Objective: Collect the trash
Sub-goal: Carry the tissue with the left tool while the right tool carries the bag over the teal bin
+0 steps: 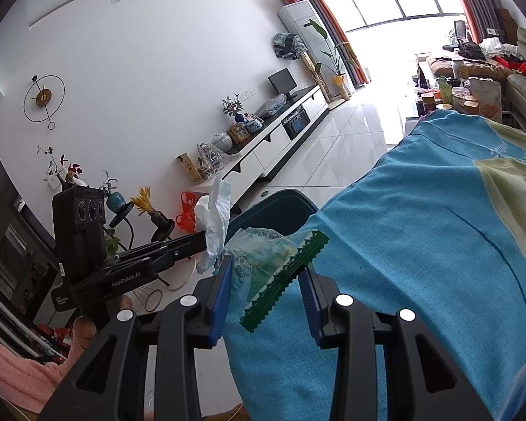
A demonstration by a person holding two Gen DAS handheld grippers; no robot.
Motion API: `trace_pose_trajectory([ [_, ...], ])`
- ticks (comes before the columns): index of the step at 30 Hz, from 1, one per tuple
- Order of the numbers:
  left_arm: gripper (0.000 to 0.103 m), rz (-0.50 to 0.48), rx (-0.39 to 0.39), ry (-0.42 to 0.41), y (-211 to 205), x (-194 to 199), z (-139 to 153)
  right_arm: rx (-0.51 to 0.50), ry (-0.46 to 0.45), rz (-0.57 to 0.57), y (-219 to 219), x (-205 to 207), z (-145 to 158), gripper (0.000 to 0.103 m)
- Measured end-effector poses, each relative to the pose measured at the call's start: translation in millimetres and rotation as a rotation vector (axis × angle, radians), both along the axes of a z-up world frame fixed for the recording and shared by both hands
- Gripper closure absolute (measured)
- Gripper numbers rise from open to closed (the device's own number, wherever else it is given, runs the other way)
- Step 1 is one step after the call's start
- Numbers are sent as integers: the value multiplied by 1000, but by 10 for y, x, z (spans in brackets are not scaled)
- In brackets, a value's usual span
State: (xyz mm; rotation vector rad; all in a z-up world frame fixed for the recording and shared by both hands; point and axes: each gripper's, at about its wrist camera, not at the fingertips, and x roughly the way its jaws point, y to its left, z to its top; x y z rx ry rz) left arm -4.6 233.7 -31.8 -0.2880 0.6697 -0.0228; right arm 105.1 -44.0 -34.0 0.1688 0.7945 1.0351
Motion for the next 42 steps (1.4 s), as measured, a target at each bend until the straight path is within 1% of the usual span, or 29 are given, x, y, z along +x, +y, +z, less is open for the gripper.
trace_pose_trajectory([
  [17,90,68,3,18,246,-7,-77,-29,-20,51,393,112,53,68],
  [31,90,102,11,35,374,71,-113,-63,-6,69,648,204,-31,68],
  [42,90,121,11,73,463,232,-249,-115,-1,80,927,236,-88,68],
])
